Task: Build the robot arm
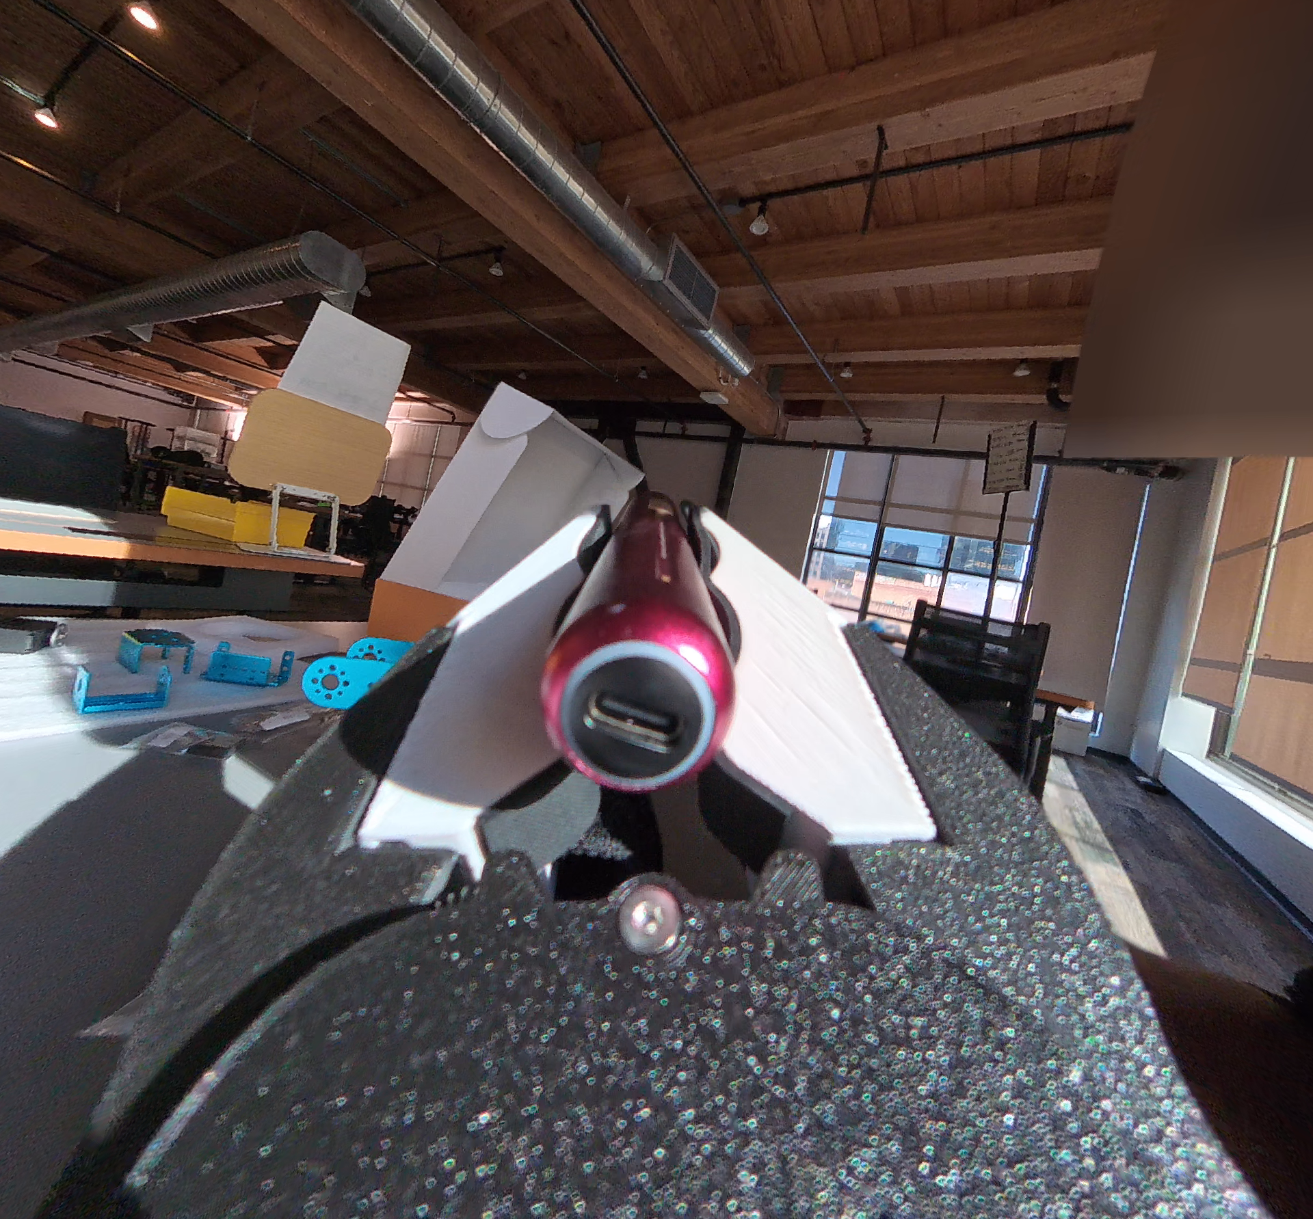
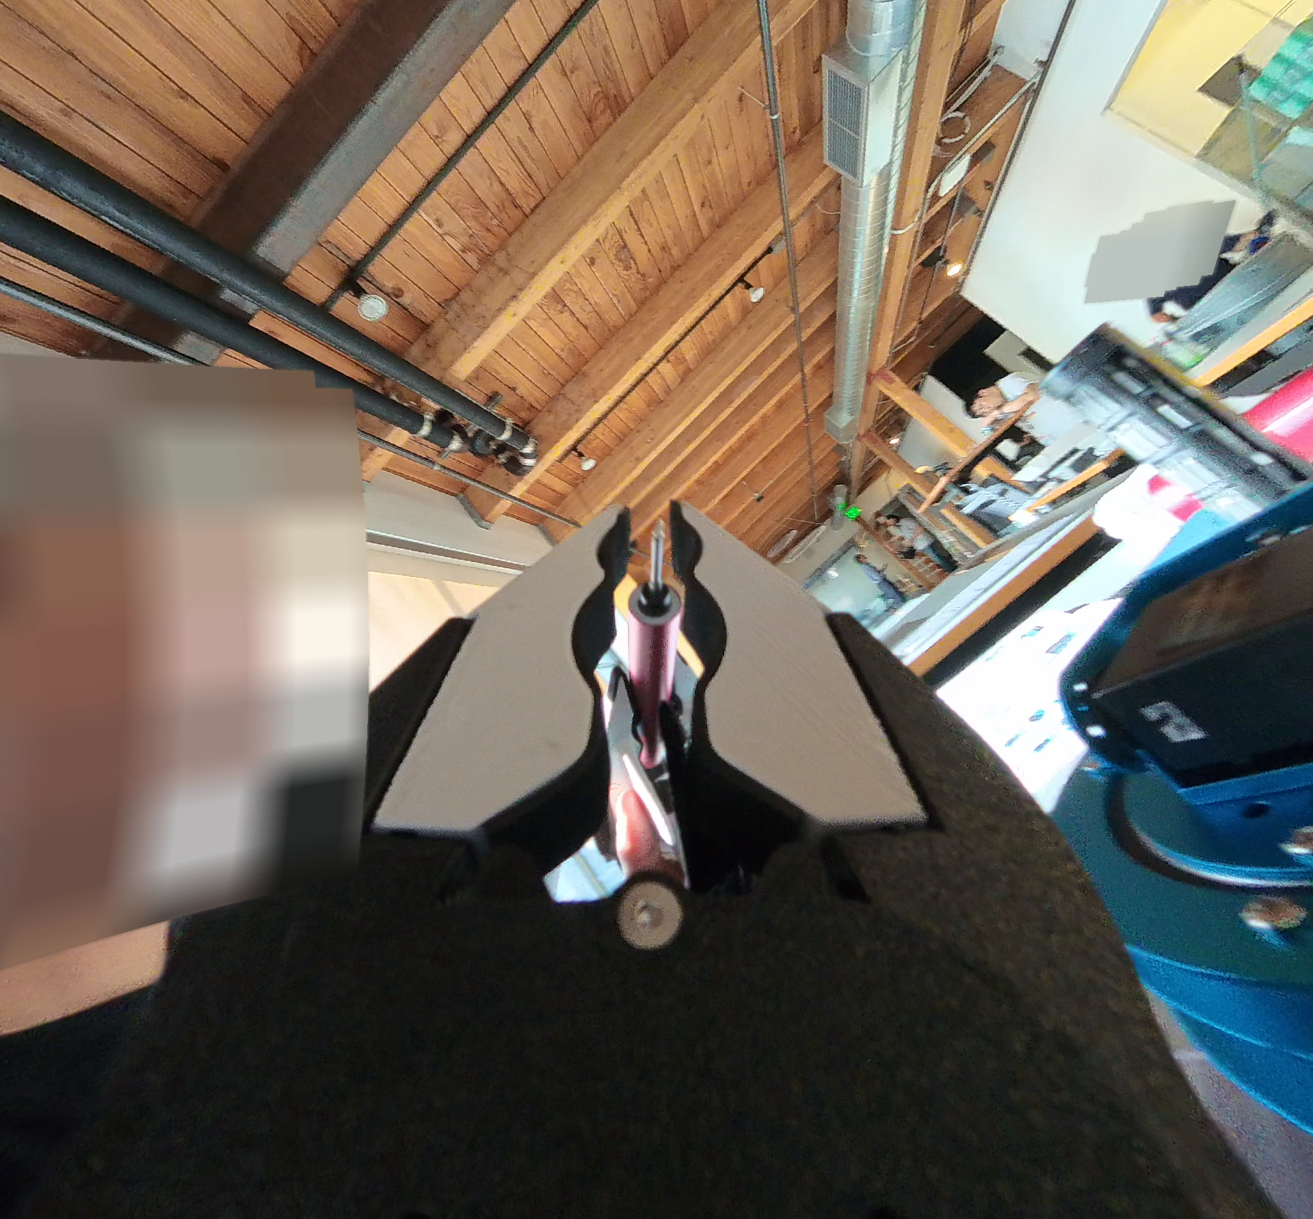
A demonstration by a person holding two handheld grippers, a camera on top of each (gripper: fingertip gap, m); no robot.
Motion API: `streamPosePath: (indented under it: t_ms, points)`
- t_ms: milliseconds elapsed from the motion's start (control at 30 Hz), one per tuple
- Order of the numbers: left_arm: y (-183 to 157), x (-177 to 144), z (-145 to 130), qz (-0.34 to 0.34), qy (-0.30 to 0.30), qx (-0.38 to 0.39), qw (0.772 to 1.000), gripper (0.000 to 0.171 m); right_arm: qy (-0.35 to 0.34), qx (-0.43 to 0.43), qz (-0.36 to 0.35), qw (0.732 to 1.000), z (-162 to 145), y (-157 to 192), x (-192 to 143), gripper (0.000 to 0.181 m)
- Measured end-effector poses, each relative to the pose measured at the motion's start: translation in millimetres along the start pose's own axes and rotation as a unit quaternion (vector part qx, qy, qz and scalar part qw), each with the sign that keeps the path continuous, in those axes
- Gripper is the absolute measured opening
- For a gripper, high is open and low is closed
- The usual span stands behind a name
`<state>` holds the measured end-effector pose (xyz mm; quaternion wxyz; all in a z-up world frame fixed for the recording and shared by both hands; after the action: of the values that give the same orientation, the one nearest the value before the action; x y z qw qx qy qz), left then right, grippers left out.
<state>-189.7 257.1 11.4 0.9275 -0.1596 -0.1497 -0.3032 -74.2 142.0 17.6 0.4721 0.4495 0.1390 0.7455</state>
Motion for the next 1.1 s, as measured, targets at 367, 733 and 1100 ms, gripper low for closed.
streamPosePath:
  t_ms: [367,733,1100]
  points:
    - [24,2,-29,0.054,0.168,0.078,0.981,0.019,0.281,-0.387,-0.474,0.740,-3,-67,-48,0.072]
    - [34,14,-38,0.037,0.213,0.083,0.973,0.019,0.292,-0.389,-0.487,0.726,-8,-88,-40,0.067]
    - [41,17,-39,0.042,0.205,0.069,0.975,0.019,0.289,-0.383,-0.479,0.735,-6,-88,-42,0.060]
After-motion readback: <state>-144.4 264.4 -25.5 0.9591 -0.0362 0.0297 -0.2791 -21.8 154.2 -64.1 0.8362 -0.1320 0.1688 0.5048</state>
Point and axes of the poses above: each gripper's, where its closed fingertips meet, x out along the fingers, z out of its top, y = z × x across the jaws, the point moved 4 cm from there along -x, back along the fingers, and after that the axes turned 11 degrees about y, right-handed, at the moved point
